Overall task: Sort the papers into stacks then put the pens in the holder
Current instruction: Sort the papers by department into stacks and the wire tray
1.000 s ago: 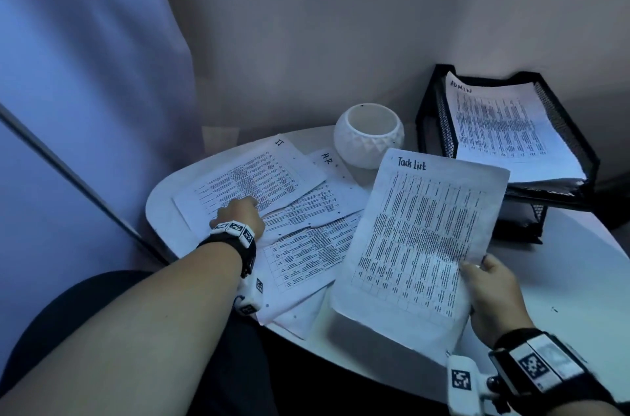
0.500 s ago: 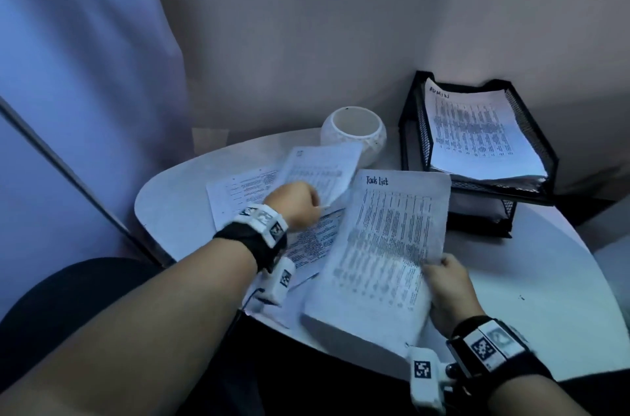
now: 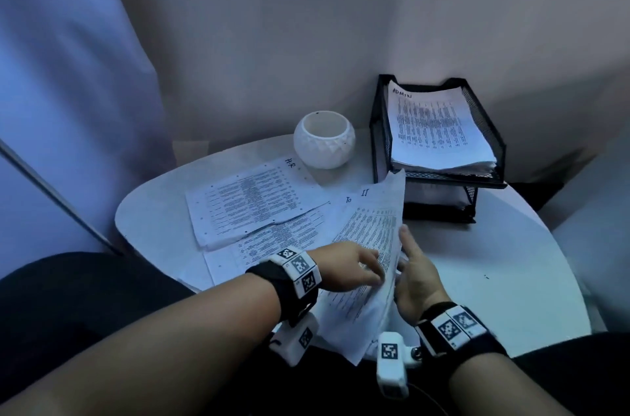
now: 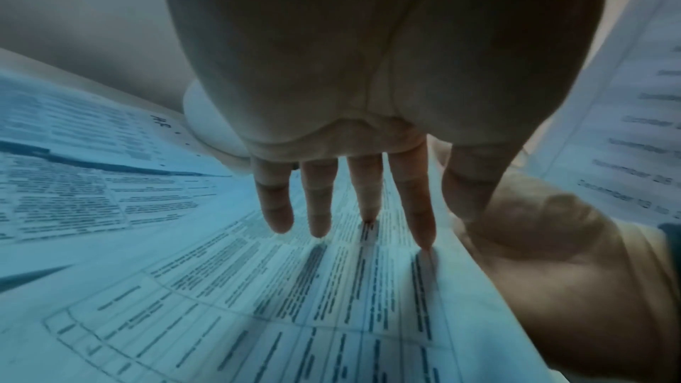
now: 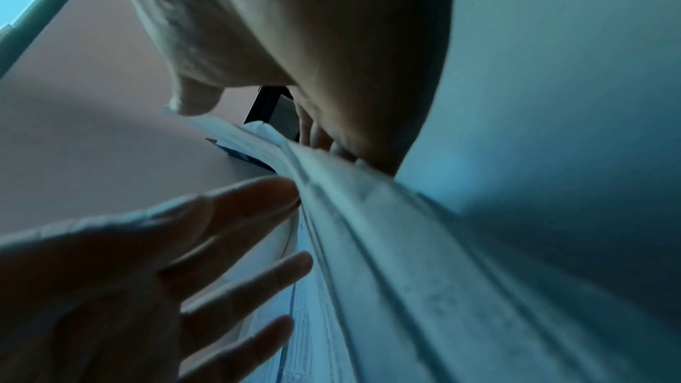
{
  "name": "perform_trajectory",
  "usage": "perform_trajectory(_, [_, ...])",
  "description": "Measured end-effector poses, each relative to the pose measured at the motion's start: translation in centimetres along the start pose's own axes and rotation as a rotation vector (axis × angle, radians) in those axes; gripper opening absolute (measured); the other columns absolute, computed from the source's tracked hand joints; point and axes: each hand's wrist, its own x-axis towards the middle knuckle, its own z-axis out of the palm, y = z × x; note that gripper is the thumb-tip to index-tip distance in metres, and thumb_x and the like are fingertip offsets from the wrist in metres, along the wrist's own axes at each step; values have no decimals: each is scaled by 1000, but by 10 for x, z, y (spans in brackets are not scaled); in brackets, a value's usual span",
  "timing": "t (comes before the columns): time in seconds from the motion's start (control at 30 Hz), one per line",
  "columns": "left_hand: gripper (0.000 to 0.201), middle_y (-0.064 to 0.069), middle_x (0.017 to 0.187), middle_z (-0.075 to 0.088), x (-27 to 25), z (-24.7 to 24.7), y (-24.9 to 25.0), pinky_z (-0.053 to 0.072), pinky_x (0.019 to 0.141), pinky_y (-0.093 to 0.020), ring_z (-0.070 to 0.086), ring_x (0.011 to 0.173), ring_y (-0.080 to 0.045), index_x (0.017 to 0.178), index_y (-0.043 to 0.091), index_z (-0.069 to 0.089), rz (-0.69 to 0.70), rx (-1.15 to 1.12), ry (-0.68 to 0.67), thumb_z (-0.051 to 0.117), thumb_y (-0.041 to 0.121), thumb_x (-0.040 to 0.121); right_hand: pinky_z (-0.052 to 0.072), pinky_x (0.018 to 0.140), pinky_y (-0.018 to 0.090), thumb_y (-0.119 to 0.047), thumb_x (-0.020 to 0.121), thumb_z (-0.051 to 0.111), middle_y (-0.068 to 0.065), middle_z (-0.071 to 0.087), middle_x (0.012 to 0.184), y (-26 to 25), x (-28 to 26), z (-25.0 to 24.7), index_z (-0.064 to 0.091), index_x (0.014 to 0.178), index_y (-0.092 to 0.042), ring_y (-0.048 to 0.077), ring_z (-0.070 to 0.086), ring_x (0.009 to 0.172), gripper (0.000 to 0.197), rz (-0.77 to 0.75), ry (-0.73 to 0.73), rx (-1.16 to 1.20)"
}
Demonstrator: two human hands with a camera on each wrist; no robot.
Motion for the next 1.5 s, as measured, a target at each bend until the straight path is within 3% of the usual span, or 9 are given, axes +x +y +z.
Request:
perform_trajectory(0.07, [34, 4, 165, 36, 2, -5, -7, 23, 125, -30, 38, 149, -13, 131, 25, 71, -3, -52, -45, 64, 20, 98, 54, 99, 55, -55, 84, 71, 17, 76, 112, 3, 1, 2, 72, 121, -13, 37, 72, 103, 56, -28, -2, -18])
perform_trajectory(0.17, [44, 6, 163, 41, 5, -6, -16, 28, 123, -29, 44, 145, -11, 131, 25, 71, -16, -105, -72, 60, 6, 93, 59, 86, 55, -10, 92, 70, 24, 74, 111, 12, 8, 9, 66, 122, -1, 39, 73, 96, 32, -73, 18, -75])
perform_trajectory(0.3, [42, 3, 124, 74, 8, -20, -33, 55, 74, -20, 67, 75, -2, 119, 29, 77, -105, -144, 113, 56, 5, 92, 60, 81, 59, 8, 85, 58, 23, 76, 96, 19, 23, 4, 68, 110, 3, 41, 74, 86, 27, -116, 207, -283])
perform_trajectory(0.4, [34, 6, 122, 75, 7, -46, -71, 53, 102, -31, 69, 109, -11, 115, 28, 78, -272, -81, 347, 60, 11, 92, 60, 86, 56, 5, 90, 59, 15, 75, 98, 16, 27, 0, 67, 105, -7, 36, 73, 88, 21, -129, 229, -361])
perform_trajectory(0.67, [59, -5, 129, 69, -9, -68, -180, 60, 91, -45, 68, 105, -32, 139, 36, 58, -735, 63, 517, 68, 22, 82, 57, 87, 62, 8, 89, 57, 15, 75, 97, 8, 35, -16, 67, 91, -13, 39, 73, 88, 23, -167, 308, -416])
perform_trajectory(0.83, [52, -4, 121, 73, -7, -62, -197, 59, 90, -43, 70, 99, -31, 135, 34, 61, -737, 124, 622, 63, 15, 86, 56, 87, 66, 6, 88, 58, 20, 74, 99, 5, 38, -21, 67, 96, -8, 42, 72, 88, 18, -146, 328, -397])
perform_trajectory(0.97, [21, -8, 93, 76, -9, -65, -207, 57, 70, -32, 68, 79, -29, 102, 19, 77, -719, 103, 698, 60, 12, 92, 55, 88, 66, 7, 90, 58, 25, 72, 103, 5, 33, -20, 65, 104, -2, 45, 71, 92, 18, -131, 305, -379])
perform_trajectory(1.2, [12, -3, 85, 68, -16, -76, -157, 48, 65, -31, 63, 78, -27, 90, 20, 66, -607, -4, 774, 54, 18, 92, 54, 82, 70, 7, 88, 59, 31, 70, 105, 5, 27, -21, 62, 109, 7, 47, 71, 90, 22, -90, 305, -327])
perform_trajectory(1.5, [15, 6, 115, 73, 5, 4, -28, 55, 92, -37, 69, 97, -20, 87, 29, 64, -101, -39, 367, 61, 40, 97, 56, 89, 62, 6, 95, 48, 36, 65, 118, 12, 14, -7, 60, 121, 7, 48, 68, 99, 28, -54, 181, -154])
